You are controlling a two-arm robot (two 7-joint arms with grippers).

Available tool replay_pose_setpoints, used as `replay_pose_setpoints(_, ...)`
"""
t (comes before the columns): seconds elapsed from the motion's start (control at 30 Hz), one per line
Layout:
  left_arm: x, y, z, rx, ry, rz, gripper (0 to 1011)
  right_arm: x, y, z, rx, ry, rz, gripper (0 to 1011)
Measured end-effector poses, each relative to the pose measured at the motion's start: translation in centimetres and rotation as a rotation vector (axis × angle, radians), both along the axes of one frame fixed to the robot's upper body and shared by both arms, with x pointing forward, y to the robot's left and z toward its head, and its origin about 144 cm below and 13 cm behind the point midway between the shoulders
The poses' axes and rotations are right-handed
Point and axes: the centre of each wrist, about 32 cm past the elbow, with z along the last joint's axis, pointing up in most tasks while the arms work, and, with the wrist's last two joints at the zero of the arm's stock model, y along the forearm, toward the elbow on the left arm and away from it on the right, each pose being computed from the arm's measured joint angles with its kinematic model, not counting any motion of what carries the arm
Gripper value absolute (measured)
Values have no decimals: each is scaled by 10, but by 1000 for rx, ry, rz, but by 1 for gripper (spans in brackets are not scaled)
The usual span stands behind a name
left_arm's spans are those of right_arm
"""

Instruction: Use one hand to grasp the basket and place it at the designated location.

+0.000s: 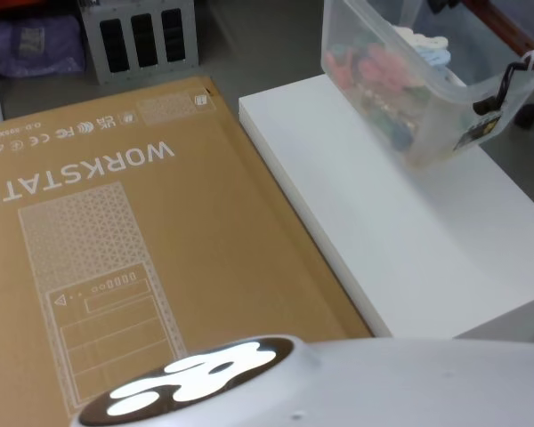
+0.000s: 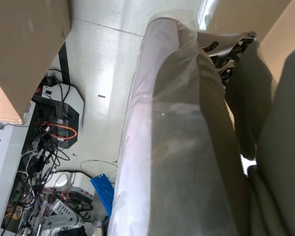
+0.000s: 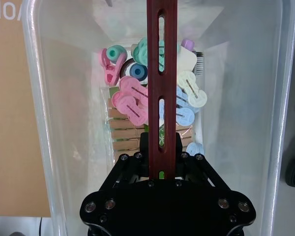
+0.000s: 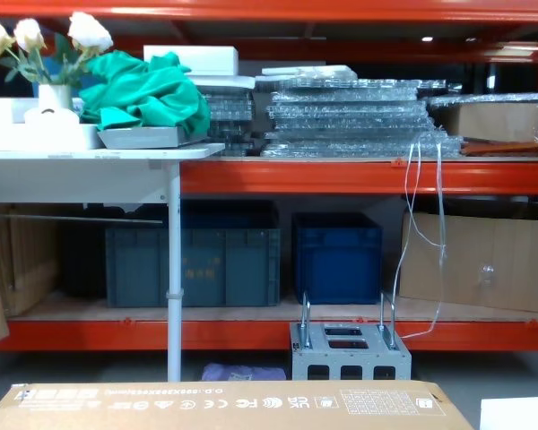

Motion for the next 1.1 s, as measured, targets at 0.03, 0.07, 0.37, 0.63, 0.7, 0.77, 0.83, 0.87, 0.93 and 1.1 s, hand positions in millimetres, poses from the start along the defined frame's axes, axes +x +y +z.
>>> replay_pose_setpoints(0.03, 0, 0, 0, 0, 0, 0, 0, 0, 0, 1, -1, 2, 3, 226)
replay_pose_setpoints(0.07, 0, 0, 0, 0, 0, 0, 0, 1, 1, 2, -3, 5, 6, 226)
replay_pose_setpoints(0.37, 0, 0, 0, 0, 0, 0, 0, 18, 4, 19, -25, 72, 19, 227)
replay_pose_setpoints(0.63, 0, 0, 0, 0, 0, 0, 0, 29, 9, 25, -42, 104, 31, 227)
replay_pose_setpoints(0.7, 0, 0, 0, 0, 0, 0, 0, 33, 11, 26, -47, 108, 41, 227)
replay_pose_setpoints(0.77, 0, 0, 0, 0, 0, 0, 0, 38, 14, 26, -49, 112, 64, 226)
replay_pose_setpoints(0.83, 0, 0, 0, 0, 0, 0, 0, 43, 17, 25, -50, 114, 85, 226)
replay_pose_setpoints(0.87, 0, 0, 0, 0, 0, 0, 0, 45, 19, 25, -50, 116, 99, 226)
replay_pose_setpoints(0.93, 0, 0, 0, 0, 0, 0, 0, 51, 23, 24, -51, 119, 126, 226)
replay_pose_setpoints(1.1, 0, 0, 0, 0, 0, 0, 0, 63, 33, 23, -53, 124, 180, 227)
